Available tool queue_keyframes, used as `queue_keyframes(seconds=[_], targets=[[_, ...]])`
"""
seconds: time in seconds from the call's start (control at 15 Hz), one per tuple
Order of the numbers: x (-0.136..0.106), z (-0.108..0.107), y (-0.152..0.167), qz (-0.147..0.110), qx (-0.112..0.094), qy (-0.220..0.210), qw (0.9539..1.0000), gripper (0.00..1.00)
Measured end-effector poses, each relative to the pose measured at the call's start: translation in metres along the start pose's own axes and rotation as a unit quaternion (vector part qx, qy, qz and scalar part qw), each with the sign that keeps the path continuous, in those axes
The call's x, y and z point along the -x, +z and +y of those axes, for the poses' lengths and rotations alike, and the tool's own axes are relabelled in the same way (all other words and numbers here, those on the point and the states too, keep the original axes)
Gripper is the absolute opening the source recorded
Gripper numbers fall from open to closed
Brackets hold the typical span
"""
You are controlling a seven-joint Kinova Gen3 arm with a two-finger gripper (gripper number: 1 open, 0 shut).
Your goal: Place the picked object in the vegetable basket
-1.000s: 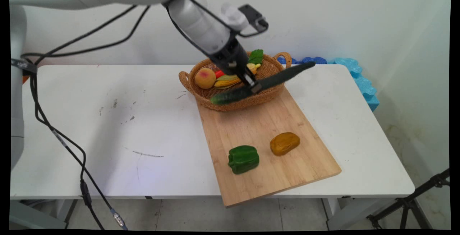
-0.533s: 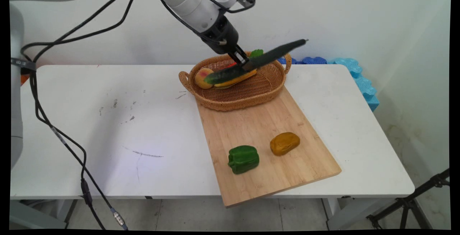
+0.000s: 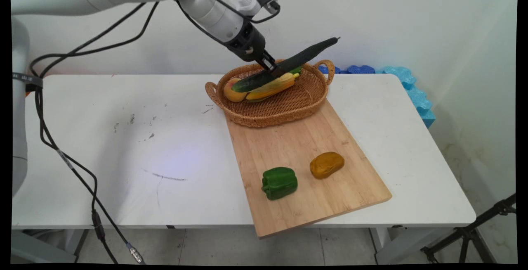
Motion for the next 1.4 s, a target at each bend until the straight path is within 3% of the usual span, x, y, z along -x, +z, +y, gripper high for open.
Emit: queue_keyframes(seconds=[0.47, 1.07, 1.13, 1.4], targets=[[0.028, -0.019, 0.043, 0.025, -0.012, -0.006, 0.9996, 0.0], [0.053, -0.028, 0.076, 0.036, -0.018, -0.018, 0.999, 0.0], [0.054, -0.028, 0.079, 0.038, -0.019, -0.019, 0.9989, 1.0], [0.058, -0.029, 0.085, 0.042, -0.022, -0.025, 0.9986, 1.0]])
